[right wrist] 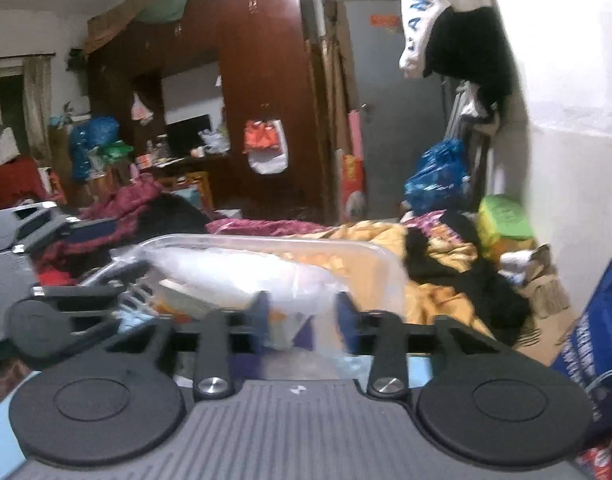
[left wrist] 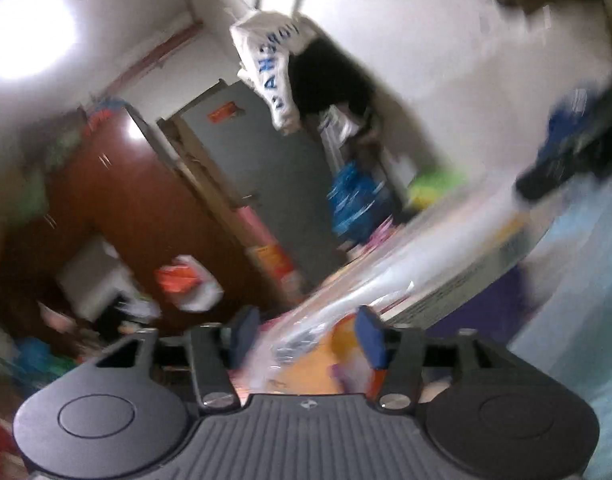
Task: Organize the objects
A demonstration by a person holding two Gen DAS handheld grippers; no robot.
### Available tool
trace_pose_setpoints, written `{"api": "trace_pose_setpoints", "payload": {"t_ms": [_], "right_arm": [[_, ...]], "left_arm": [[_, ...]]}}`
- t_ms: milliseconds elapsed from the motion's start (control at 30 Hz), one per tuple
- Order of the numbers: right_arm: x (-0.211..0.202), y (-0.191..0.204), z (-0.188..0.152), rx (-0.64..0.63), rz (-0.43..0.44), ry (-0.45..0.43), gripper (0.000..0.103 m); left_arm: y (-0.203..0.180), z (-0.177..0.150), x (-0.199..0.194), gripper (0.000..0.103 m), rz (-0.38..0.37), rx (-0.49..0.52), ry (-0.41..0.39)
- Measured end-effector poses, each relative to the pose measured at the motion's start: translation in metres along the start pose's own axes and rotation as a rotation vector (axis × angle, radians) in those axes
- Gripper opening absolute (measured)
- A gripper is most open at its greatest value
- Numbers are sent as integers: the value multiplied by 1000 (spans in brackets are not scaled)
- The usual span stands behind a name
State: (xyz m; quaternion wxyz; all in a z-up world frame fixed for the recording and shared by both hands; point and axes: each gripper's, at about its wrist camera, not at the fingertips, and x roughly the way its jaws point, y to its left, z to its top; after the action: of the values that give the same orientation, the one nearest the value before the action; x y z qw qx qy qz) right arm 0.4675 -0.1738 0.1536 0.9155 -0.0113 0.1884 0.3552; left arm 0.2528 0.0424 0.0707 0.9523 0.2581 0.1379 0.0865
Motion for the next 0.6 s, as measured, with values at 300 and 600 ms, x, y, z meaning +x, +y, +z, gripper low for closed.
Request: {"api": "trace_pose_setpoints", "payload": {"t_ms": [300,600], "right_arm": [[-56,12,4,-34,3,-93,103],[-83,28,-23,-40,32,-39,103]], "left_arm": [[39,-23,-86,103,-232,-364,-101],[14,-40,-122,103,-286,-413,58]]}}
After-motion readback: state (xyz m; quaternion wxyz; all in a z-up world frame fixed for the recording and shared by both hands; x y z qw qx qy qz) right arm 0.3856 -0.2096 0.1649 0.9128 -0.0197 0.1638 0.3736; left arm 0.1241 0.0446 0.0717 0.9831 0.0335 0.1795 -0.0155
